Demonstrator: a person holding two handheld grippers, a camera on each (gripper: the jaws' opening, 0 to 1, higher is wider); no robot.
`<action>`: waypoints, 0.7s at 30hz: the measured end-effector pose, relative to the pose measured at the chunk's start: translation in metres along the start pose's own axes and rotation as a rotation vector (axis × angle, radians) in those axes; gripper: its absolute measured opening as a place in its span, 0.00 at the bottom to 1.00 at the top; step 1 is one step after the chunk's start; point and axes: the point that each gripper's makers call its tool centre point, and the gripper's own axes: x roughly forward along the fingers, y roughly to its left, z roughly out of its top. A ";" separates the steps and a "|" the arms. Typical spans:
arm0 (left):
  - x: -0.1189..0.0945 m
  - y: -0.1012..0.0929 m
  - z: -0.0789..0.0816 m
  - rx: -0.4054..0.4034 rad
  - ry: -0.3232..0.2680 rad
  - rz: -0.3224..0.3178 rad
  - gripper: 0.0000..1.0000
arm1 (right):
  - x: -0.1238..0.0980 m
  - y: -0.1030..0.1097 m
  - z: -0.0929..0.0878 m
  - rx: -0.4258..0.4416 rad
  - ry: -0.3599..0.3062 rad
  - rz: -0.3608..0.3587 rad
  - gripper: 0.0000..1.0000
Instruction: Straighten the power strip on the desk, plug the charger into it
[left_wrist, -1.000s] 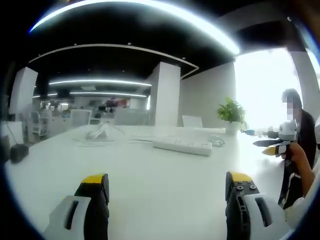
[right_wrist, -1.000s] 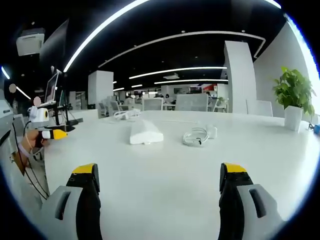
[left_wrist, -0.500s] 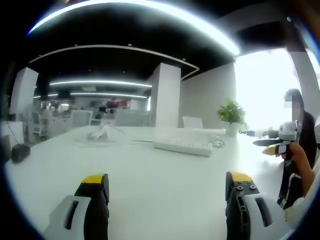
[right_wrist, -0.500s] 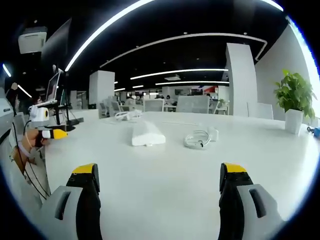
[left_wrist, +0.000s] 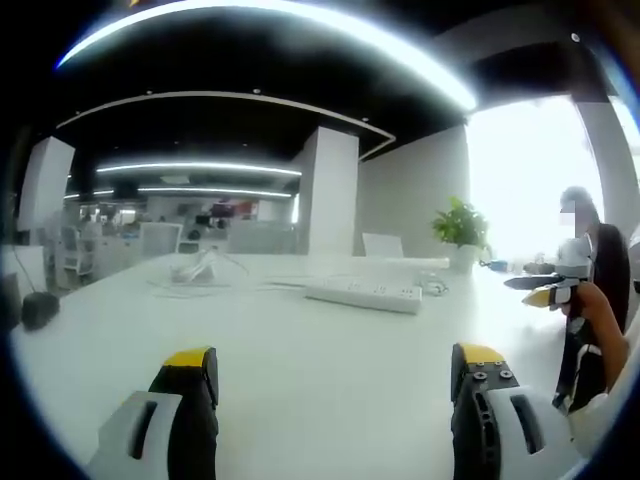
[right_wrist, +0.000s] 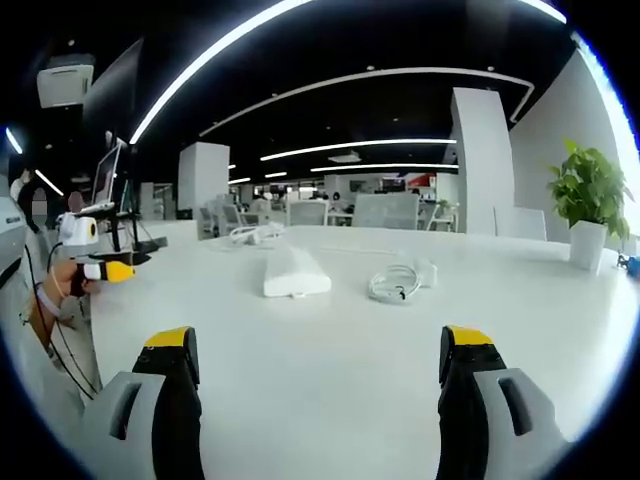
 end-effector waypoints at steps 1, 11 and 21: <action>0.000 0.000 0.000 0.000 0.001 -0.001 0.99 | 0.002 0.001 0.003 0.002 -0.003 0.010 1.00; -0.002 -0.002 -0.001 0.005 0.004 -0.009 0.99 | 0.024 0.009 0.018 0.014 0.005 0.102 1.00; -0.004 -0.004 -0.001 0.010 0.006 -0.015 0.99 | 0.051 0.018 0.027 -0.030 0.029 0.155 1.00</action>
